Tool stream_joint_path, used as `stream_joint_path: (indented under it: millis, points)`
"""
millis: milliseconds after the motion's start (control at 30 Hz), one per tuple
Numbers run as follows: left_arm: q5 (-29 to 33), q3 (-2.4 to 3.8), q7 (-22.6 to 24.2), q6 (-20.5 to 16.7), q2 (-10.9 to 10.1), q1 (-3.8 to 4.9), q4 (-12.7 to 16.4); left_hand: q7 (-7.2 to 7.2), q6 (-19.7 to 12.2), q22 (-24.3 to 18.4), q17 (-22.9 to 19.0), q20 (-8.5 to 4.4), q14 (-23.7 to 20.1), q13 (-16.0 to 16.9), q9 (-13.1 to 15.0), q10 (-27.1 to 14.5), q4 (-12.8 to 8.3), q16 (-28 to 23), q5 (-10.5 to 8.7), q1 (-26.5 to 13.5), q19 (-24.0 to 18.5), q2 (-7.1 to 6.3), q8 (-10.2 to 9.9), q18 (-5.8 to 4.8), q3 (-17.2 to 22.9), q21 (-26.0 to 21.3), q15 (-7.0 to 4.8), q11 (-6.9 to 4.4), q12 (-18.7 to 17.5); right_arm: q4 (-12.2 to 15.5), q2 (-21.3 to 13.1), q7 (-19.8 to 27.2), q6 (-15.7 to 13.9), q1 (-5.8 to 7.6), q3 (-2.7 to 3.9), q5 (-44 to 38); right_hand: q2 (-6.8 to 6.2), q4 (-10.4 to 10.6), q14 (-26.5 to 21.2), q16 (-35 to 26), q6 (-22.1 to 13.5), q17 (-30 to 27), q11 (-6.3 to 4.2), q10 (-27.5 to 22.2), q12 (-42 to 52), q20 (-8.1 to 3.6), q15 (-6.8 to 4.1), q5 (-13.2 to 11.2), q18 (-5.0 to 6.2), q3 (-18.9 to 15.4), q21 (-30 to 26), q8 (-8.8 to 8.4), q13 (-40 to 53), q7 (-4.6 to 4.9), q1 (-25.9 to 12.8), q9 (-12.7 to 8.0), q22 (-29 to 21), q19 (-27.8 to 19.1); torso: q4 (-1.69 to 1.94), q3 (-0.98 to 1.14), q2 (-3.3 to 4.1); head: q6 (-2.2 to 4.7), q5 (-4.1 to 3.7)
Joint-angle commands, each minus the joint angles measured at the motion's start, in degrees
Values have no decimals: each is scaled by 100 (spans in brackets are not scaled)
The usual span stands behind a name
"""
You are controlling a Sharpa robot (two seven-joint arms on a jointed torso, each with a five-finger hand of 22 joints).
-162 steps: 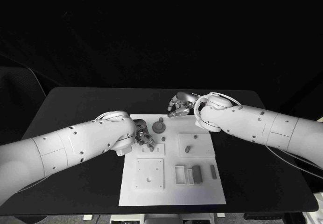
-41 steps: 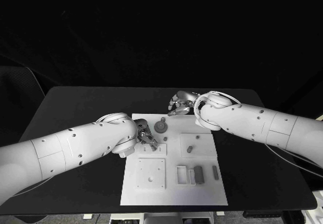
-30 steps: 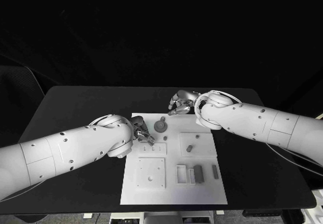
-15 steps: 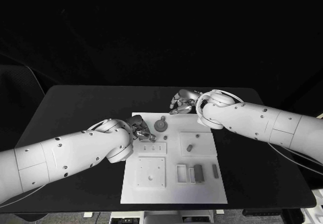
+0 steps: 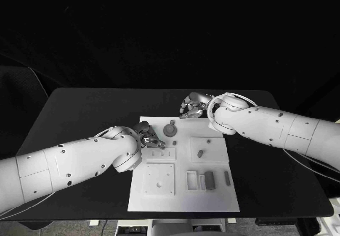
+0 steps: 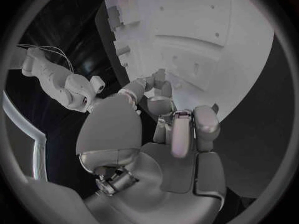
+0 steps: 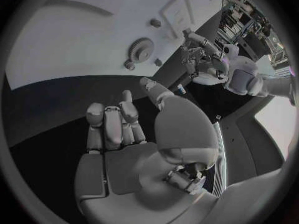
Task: Assemble the parts on the task board
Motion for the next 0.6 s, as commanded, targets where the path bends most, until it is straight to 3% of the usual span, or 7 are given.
stream_joint_path:
  millis: [33, 600]
  points:
    - [153, 1, -73, -104, 14, -7, 26, -61, 1279, 10, 6, 5, 438, 4, 344, 340, -380, 39, 268, 202, 42, 172, 296, 483, 418, 796, -34, -44, 31, -4, -1, 13, 65, -4, 2, -31, -17, 22, -5, 14, 44, -5, -17, 32, 15, 4, -31, 17, 116, 4, 22, 8, -8, 81, -62, -5, -8, -20, -10, -5, 6, 0, 5]
    - [-470, -1, -115, 164, 144, -100, -138, -65, 1288, 12, 8, 4, 444, 5, 347, 346, -381, 44, 281, 200, 47, 173, 300, 483, 420, 797, -34, -46, 34, -5, 1, 9, 66, -4, 2, -31, -17, 22, -9, 13, 44, -10, -18, 32, 15, 3, -31, 18, 117, 7, 23, 8, -9, 80, -64, -6, -9, -20, -9, -16, 20, -31, 3]
